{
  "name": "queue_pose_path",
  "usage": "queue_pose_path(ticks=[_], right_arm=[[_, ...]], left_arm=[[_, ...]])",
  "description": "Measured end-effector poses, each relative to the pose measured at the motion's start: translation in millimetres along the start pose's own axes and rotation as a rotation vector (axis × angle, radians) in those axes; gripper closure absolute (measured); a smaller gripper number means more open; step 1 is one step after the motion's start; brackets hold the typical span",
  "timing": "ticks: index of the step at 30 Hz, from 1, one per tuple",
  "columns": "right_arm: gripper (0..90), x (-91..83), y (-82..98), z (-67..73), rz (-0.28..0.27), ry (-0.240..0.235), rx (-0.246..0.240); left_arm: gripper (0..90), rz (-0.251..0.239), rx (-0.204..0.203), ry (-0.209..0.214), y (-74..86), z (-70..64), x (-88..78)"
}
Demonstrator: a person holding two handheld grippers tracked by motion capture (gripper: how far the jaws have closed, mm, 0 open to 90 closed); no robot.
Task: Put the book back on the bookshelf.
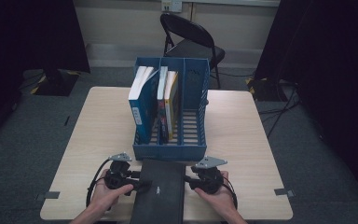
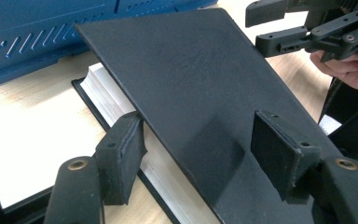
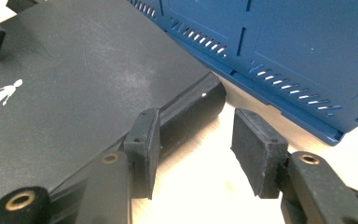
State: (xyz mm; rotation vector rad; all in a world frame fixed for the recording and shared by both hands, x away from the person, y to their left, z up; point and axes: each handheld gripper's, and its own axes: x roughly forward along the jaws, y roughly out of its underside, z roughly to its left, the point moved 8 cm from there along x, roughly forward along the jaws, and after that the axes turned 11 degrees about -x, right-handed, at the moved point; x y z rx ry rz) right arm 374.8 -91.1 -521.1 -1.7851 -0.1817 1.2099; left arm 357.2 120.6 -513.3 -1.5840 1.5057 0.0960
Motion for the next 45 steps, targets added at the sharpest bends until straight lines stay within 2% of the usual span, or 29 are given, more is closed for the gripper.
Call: queue_pose_path(ticks=[4,10,13,15,19,21,23,26,29,31,32,33,34,36,38,42,45], right_arm=[[52.1,-0.3,0.1,-0.1,0.000,-0.001,0.001],[52.1,-0.5,0.4,-0.3,-0.001,0.001,0.001],[52.2,-0.8,0.6,-0.2,0.001,0.004,0.001],[52.3,-1.1,0.8,-0.2,0.002,0.006,0.000],[52.2,-1.6,1.0,0.5,0.002,0.002,0.001],[52.3,-2.4,1.1,1.6,0.005,0.005,0.001],[52.3,-3.3,1.4,2.7,0.003,-0.004,0.001],[52.2,-5.4,2.7,4.9,0.005,-0.016,0.001],[52.3,-8.2,3.7,8.1,0.007,-0.020,-0.006],[51.5,-10.2,4.5,9.5,0.010,-0.022,-0.009],[51.7,-10.6,4.9,11.1,0.011,-0.035,-0.006],[51.8,-11.0,4.7,11.6,0.011,-0.028,-0.013],[51.8,-11.7,4.9,11.3,0.016,-0.023,-0.015],[51.5,-12.6,6.0,10.4,0.014,-0.025,-0.012],[51.4,-12.7,6.4,10.3,0.013,-0.029,-0.010],[50.1,-12.8,6.4,11.2,0.018,-0.031,-0.021],[49.4,-13.8,8.6,13.4,0.024,-0.038,-0.024]], left_arm=[[35.1,-0.022,-0.030,0.027,-2.2,-2.4,-2.3],[36.6,-0.036,-0.052,0.029,-0.5,-3.9,-4.6],[36.7,-0.048,-0.069,0.055,-1.2,-5.5,-7.0],[36.7,-0.049,-0.065,0.065,-0.7,-7.3,-8.5],[38.8,-0.055,-0.110,0.083,-0.1,-7.4,-9.9],[39.1,-0.058,-0.103,0.084,-1.0,-7.9,-10.9],[39.0,-0.072,-0.130,0.115,-3.1,-10.1,-12.8],[39.1,-0.080,-0.119,0.128,-5.6,-12.2,-14.1],[39.0,-0.088,-0.112,0.122,-8.7,-14.4,-12.6],[42.3,-0.092,-0.105,0.166,-12.8,-19.6,-9.5],[43.8,-0.088,-0.092,0.165,-15.4,-21.3,-6.0],[42.3,-0.091,-0.076,0.129,-18.2,-20.5,-4.1],[42.0,-0.086,-0.074,0.116,-19.6,-21.1,-2.3],[40.4,-0.088,-0.076,0.118,-20.3,-21.7,-0.5],[40.2,-0.085,-0.063,0.094,-18.2,-21.0,0.0],[40.0,-0.075,-0.086,0.081,-12.5,-14.4,-0.3],[40.0,-0.063,-0.090,0.077,-9.3,-14.3,0.5]])
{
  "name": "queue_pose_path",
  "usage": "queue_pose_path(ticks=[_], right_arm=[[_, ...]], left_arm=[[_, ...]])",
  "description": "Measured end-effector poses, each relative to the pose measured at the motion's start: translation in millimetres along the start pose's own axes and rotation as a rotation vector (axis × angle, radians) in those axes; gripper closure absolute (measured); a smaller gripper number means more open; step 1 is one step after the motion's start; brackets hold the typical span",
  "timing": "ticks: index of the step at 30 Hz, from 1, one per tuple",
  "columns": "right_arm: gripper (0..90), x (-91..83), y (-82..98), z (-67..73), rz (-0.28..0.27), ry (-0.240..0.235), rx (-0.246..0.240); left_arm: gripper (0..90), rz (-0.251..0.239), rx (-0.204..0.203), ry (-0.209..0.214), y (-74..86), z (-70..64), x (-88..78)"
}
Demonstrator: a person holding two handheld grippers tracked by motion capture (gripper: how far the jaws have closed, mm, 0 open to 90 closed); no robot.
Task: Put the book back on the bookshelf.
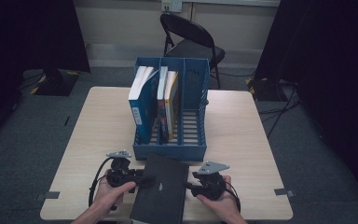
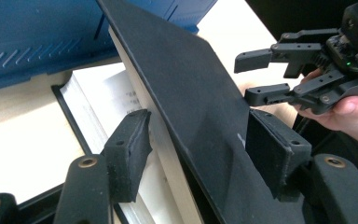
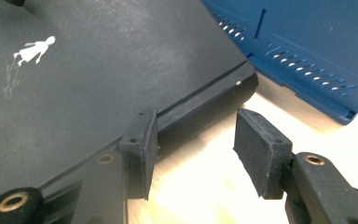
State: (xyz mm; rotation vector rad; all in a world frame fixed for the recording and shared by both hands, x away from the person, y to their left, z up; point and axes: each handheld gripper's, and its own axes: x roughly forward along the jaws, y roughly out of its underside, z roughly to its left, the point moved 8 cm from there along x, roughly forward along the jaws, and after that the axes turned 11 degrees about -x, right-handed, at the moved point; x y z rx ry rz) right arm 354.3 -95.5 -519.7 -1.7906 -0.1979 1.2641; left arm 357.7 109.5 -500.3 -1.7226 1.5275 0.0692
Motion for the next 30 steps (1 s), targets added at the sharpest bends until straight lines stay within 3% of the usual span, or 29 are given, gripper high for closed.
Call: queue_pose_path(ticks=[3,5,6,8,11,16,18,21,27,30], right_arm=[[49.1,-0.4,0.7,1.5,0.002,-0.002,-0.002],[48.7,-0.2,0.7,1.8,0.000,-0.002,-0.001],[48.2,0.0,1.0,1.8,0.000,-0.003,-0.001],[48.1,0.0,1.6,1.9,-0.002,-0.005,-0.002],[48.1,0.1,1.9,1.8,-0.003,-0.008,0.001],[47.8,0.4,1.7,1.4,-0.008,-0.013,0.001],[47.7,0.6,1.5,1.4,-0.008,-0.013,0.002],[47.3,0.6,1.6,1.0,-0.008,-0.017,0.002],[47.3,0.3,1.5,1.6,-0.006,-0.008,-0.006],[45.9,0.8,1.8,0.2,-0.009,-0.018,0.000]], left_arm=[[42.3,0.038,-0.013,0.017,7.2,-0.6,2.9],[41.7,0.055,0.002,-0.042,13.1,2.4,7.4],[38.8,0.062,0.002,-0.051,14.5,4.4,9.3],[38.2,0.066,-0.027,-0.024,12.7,5.9,8.8],[38.9,0.069,-0.041,0.006,11.5,4.8,11.5],[40.6,0.087,-0.018,0.079,8.3,-8.2,19.3],[46.4,0.093,-0.009,0.084,5.5,-10.2,18.6],[50.7,0.113,-0.039,0.111,0.6,-10.0,21.1],[49.7,0.165,-0.053,0.128,-1.0,-9.2,34.4],[55.2,0.174,-0.073,0.193,-2.4,-4.8,34.7]])
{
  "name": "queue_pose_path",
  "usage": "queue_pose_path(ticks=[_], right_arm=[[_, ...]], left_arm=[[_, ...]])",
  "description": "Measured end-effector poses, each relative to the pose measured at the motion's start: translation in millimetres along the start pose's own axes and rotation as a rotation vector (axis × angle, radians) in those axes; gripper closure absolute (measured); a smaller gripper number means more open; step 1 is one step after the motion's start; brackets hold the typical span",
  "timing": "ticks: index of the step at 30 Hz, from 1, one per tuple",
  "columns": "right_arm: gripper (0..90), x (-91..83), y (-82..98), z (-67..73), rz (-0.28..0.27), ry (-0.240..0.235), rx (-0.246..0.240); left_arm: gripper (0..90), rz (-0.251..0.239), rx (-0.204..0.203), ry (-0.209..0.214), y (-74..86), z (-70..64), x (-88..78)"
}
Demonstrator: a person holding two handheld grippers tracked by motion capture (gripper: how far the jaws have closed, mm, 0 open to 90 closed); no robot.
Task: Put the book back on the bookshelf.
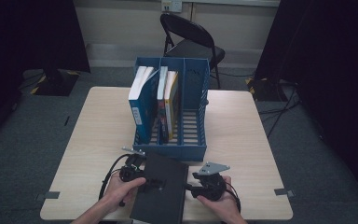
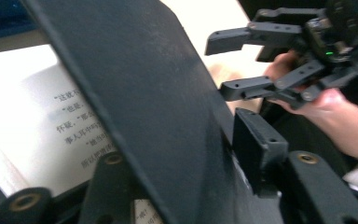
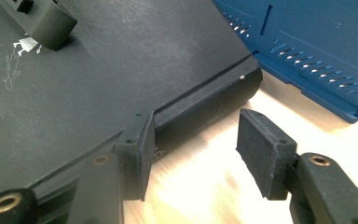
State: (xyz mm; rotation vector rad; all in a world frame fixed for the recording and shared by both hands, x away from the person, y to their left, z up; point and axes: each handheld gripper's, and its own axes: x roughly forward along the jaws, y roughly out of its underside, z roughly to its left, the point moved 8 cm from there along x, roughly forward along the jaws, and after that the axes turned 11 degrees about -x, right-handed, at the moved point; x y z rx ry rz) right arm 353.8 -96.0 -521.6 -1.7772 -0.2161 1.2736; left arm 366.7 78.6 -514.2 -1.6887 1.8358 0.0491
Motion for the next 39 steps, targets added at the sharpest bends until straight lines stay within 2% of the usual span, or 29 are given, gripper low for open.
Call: queue_pose_path(ticks=[2,8,13,19,26,32,36,39], right_arm=[[45.4,0.0,-0.1,0.1,0.000,0.002,0.002],[39.2,-1.2,-5.9,3.8,-0.037,-0.038,0.016],[34.6,0.2,-9.3,8.5,-0.056,-0.057,0.020],[28.4,0.8,-13.0,13.7,-0.086,-0.106,0.057],[25.1,5.1,-15.3,19.5,-0.082,-0.151,0.069],[13.3,7.6,-17.5,20.5,-0.091,-0.179,0.094],[8.8,11.2,-15.8,20.2,-0.084,-0.198,0.113],[6.7,12.7,-15.4,20.5,-0.082,-0.211,0.124]], left_arm=[[57.4,0.000,-0.005,0.012,0.9,0.2,-1.0],[59.5,-0.013,0.001,0.003,0.7,-2.1,-1.6],[59.5,-0.029,0.032,-0.015,2.5,-5.6,-4.2],[59.6,-0.050,0.069,-0.028,5.0,-10.0,-8.5],[59.7,-0.058,0.125,-0.040,9.2,-16.3,-14.4],[59.9,-0.071,0.182,-0.045,12.7,-23.5,-16.9],[60.1,-0.074,0.175,-0.041,12.5,-23.1,-16.8],[60.4,-0.078,0.189,-0.042,12.8,-24.4,-17.4]])
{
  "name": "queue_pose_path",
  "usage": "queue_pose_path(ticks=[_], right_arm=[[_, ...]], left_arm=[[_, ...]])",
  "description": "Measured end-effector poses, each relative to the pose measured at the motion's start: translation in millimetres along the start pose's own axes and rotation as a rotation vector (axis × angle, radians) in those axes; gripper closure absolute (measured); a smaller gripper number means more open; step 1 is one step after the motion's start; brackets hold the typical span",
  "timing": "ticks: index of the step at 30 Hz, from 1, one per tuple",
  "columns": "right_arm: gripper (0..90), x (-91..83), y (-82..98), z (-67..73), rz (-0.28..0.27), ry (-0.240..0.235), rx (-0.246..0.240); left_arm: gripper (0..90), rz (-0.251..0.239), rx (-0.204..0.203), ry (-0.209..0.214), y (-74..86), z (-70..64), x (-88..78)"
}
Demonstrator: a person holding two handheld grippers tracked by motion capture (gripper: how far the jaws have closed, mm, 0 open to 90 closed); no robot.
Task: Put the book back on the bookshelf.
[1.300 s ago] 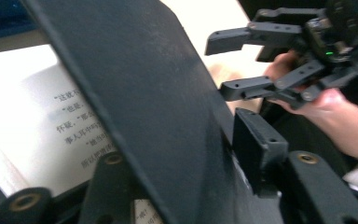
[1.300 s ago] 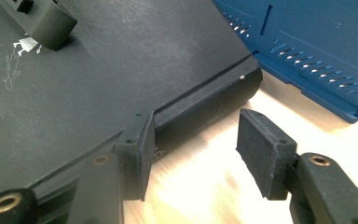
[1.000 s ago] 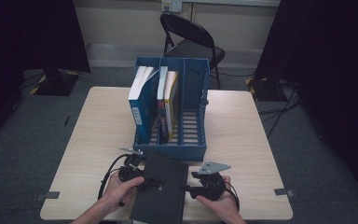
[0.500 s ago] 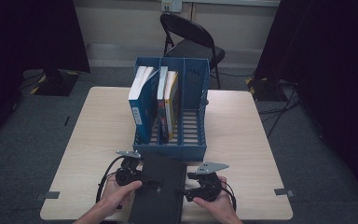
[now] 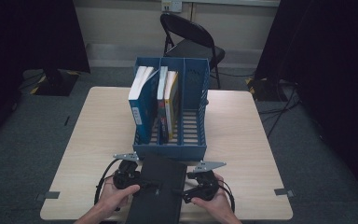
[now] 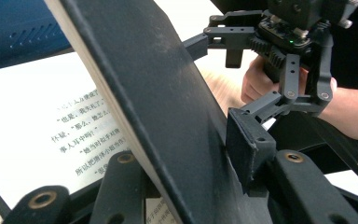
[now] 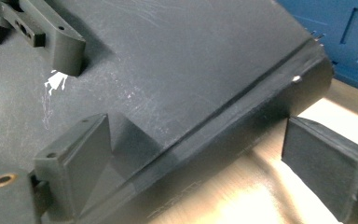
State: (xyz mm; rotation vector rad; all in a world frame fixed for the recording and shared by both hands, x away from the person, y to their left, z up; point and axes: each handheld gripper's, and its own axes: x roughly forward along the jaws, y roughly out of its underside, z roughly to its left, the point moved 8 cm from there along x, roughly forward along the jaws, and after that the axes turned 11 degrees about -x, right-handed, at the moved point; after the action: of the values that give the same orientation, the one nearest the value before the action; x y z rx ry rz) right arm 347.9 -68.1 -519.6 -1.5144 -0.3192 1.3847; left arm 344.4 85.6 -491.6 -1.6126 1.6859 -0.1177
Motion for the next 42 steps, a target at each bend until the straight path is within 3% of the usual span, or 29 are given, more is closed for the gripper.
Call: queue_pose_path(ticks=[10,16,18,22,32,42], right_arm=[[4.2,3.1,1.6,-0.9,-0.005,-0.060,0.048],[4.1,5.9,4.0,1.5,0.001,-0.184,0.090],[4.3,5.2,3.8,2.0,0.001,-0.193,0.084],[5.0,2.6,0.8,3.8,0.009,-0.178,0.058],[8.7,-9.2,-17.4,4.2,-0.033,-0.087,-0.005],[15.5,-35.3,-40.2,0.6,-0.122,-0.020,-0.047]], left_arm=[[62.0,-0.016,0.026,0.008,0.7,-4.7,-3.1],[65.1,-0.019,0.064,0.050,0.2,-9.7,-3.2],[65.1,-0.019,0.073,0.047,0.0,-11.8,-3.2],[66.0,-0.029,0.086,0.054,-1.9,-13.8,-5.3],[68.8,-0.067,0.140,0.047,-13.0,-23.7,-13.5],[70.3,-0.124,0.238,0.050,-30.1,-44.1,-19.0]])
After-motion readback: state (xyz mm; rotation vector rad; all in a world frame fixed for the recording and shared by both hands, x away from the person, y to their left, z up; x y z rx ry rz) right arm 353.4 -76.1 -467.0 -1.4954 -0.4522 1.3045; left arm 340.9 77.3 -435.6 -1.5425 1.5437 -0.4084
